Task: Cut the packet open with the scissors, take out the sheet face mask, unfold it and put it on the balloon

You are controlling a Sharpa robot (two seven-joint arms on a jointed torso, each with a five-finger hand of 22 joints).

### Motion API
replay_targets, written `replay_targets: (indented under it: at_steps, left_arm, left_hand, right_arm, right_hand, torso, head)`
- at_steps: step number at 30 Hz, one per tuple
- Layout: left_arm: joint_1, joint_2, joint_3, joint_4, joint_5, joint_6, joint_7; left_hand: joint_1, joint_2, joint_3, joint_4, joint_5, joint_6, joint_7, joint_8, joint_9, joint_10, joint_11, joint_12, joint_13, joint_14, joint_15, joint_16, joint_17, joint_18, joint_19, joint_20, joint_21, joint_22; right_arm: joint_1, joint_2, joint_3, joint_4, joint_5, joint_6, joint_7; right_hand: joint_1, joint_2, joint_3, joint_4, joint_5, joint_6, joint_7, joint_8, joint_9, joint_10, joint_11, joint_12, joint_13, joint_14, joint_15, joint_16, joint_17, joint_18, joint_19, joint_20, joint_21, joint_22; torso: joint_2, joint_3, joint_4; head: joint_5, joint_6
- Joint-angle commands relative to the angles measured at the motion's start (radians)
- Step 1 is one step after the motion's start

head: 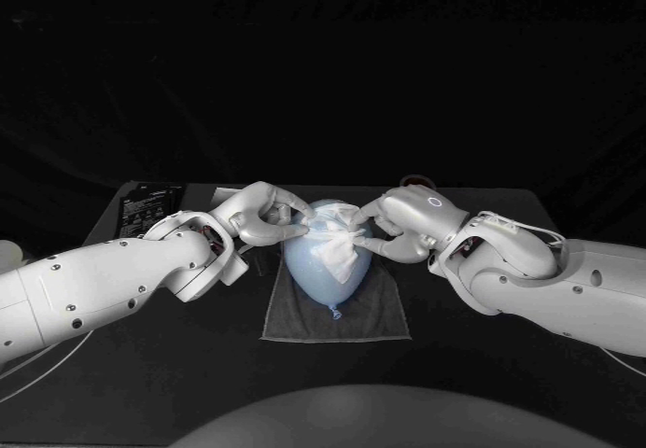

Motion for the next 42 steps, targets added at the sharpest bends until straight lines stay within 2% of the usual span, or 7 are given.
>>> replay_targets:
  at_steps: [1,8,16,30,35,38,42]
  left_arm:
    - [-0.001,0.002,-0.001,0.000,0.000,0.022,-0.010]
    - [-0.001,0.002,-0.001,0.000,0.000,0.023,-0.011]
    - [-0.001,0.002,-0.001,0.000,0.000,0.025,-0.012]
    - [-0.001,0.003,-0.001,-0.002,0.001,0.027,-0.015]
    - [-0.001,0.002,-0.001,-0.005,0.002,0.027,-0.017]
    - [-0.001,0.001,-0.001,-0.007,0.002,0.027,-0.019]
    - [-0.001,0.001,-0.001,-0.010,0.002,0.029,-0.021]
  left_hand:
    - [-0.003,0.008,-0.001,-0.005,-0.001,-0.006,0.001,-0.005,-0.001,0.007,0.001,0.005,0.001,0.007,0.003,0.006,0.001,0.004,0.005,0.000,0.006,0.001]
    - [-0.003,0.008,-0.001,-0.005,-0.001,-0.006,0.001,-0.005,-0.001,0.007,0.001,0.005,0.001,0.007,0.003,0.006,0.001,0.004,0.005,0.000,0.006,0.001]
    - [-0.003,0.008,-0.001,-0.005,-0.001,-0.006,0.001,-0.005,-0.001,0.007,0.001,0.005,0.001,0.007,0.003,0.006,0.001,0.004,0.005,0.000,0.006,0.001]
    - [-0.003,0.009,-0.001,-0.004,-0.001,-0.006,0.001,-0.007,-0.002,0.007,0.002,0.007,0.003,0.008,0.004,0.006,0.002,0.004,0.004,0.001,0.006,-0.001]
    - [-0.003,0.009,-0.001,-0.004,-0.001,-0.006,0.001,-0.007,-0.002,0.007,0.002,0.007,0.003,0.008,0.004,0.006,0.002,0.004,0.004,0.001,0.006,-0.001]
    - [-0.004,0.010,-0.001,-0.004,-0.001,-0.006,0.002,-0.007,-0.003,0.006,0.002,0.008,0.003,0.008,0.004,0.007,0.003,0.004,0.004,0.001,0.006,-0.001]
    - [-0.005,0.010,-0.002,-0.004,-0.001,-0.006,0.002,-0.008,-0.003,0.006,0.002,0.008,0.004,0.008,0.005,0.007,0.002,0.005,0.003,0.001,0.006,-0.001]
  right_arm:
    - [0.000,0.000,0.000,0.000,-0.024,0.028,-0.013]
    - [-0.001,-0.001,0.000,0.002,-0.025,0.015,-0.003]
    - [-0.001,0.002,0.000,0.001,-0.042,0.006,0.000]
    - [-0.001,0.001,0.000,0.010,-0.089,0.003,-0.009]
    - [0.001,-0.023,0.000,0.022,-0.083,0.047,0.024]
    - [0.007,-0.042,0.000,0.027,-0.079,0.130,0.049]
    - [0.023,-0.056,-0.002,0.023,-0.087,0.242,0.069]
  right_hand:
    - [0.011,0.003,0.004,0.003,0.002,0.013,-0.002,0.007,-0.001,0.104,-0.011,0.005,0.263,0.104,-0.006,0.004,0.263,0.004,0.006,-0.001,0.004,0.136]
    - [0.020,0.013,0.009,0.001,0.002,0.031,-0.010,0.014,-0.001,0.104,-0.018,0.005,0.263,0.104,-0.012,0.004,0.263,0.003,0.009,-0.007,0.009,0.138]
    - [0.051,0.047,0.023,-0.015,0.000,0.079,-0.036,0.050,0.015,0.104,-0.041,0.005,0.263,0.104,-0.032,0.004,0.263,0.000,0.018,-0.024,0.026,0.143]
    - [0.057,0.057,0.057,-0.026,0.000,0.087,-0.043,0.087,0.038,0.104,-0.049,0.005,0.263,0.104,-0.039,0.004,0.263,-0.006,0.032,-0.034,0.054,0.151]
    - [0.054,0.056,0.061,-0.025,0.000,0.088,-0.044,0.092,0.042,0.104,-0.049,0.005,0.263,0.104,-0.039,0.004,0.263,-0.005,0.030,-0.035,0.048,0.149]
    - [0.048,0.056,0.065,-0.023,0.000,0.086,-0.045,0.097,0.045,0.104,-0.050,0.005,0.263,0.104,-0.039,0.004,0.263,-0.005,0.027,-0.035,0.044,0.148]
    - [0.039,0.055,0.068,-0.018,0.000,0.081,-0.047,0.103,0.050,0.104,-0.051,0.005,0.263,0.104,-0.039,0.004,0.263,-0.002,0.019,-0.036,0.030,0.145]
  torso:
    - [0.000,-0.0003,0.0004]
    - [0.000,-0.0003,0.0006]
    - [0.001,-0.0001,0.0006]
    - [0.000,0.0001,-0.0001]
    - [0.000,0.0000,0.0003]
    - [0.000,0.0001,-0.0008]
    - [-0.001,0.0009,-0.0007]
  head:
    - [-0.001,0.000]
    - [0.000,0.000]
    - [-0.002,0.000]
    - [-0.006,0.000]
    - [-0.004,0.000]
    - [0.002,0.000]
    - [0.000,0.000]
